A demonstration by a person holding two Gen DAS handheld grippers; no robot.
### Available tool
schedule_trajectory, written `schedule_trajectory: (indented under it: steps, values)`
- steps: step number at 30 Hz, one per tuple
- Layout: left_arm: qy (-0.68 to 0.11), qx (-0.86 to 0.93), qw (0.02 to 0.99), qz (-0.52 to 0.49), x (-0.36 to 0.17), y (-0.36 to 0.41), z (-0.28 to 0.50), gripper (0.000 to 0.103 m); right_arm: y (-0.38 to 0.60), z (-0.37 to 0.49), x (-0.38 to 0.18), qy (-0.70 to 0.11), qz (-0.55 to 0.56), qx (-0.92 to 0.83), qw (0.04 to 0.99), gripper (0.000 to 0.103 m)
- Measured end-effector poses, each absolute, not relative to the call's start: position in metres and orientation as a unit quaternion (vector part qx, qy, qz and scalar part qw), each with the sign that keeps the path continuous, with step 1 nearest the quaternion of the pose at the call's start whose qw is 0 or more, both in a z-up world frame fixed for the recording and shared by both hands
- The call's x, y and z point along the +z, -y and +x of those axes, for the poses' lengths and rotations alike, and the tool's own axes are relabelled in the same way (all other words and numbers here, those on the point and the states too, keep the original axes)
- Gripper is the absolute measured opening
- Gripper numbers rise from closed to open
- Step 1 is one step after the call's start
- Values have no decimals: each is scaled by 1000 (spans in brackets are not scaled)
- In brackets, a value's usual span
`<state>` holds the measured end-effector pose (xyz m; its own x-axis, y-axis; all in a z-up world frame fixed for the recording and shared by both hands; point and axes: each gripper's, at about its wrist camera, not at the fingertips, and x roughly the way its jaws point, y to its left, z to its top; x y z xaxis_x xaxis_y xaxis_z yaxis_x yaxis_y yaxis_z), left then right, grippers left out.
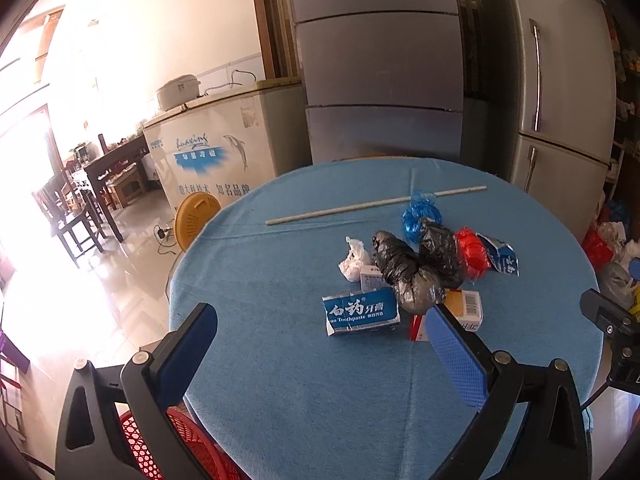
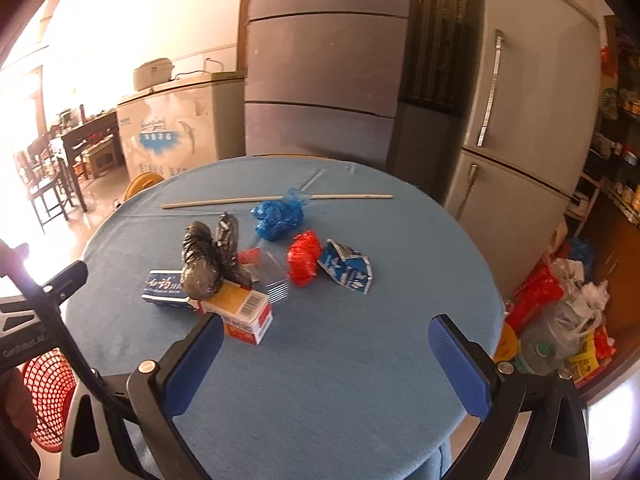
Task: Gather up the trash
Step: 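Grasp the blue toothpaste box with the left tool while the right tool grasps the orange barcode box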
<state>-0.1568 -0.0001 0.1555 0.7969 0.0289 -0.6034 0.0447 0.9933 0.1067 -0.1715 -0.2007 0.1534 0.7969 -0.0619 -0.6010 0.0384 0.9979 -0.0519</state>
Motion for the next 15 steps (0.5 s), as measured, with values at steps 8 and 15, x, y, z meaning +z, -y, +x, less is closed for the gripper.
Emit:
schedule_trajectory:
  steps: [8, 15]
  values:
    - [-358, -44, 932, 27, 135, -23, -135, 103, 185, -152, 138, -325, -30, 55, 944, 103]
    - [-409, -109, 906, 9, 105, -41, -100, 103, 172, -120, 111, -358, -24, 149, 921, 103]
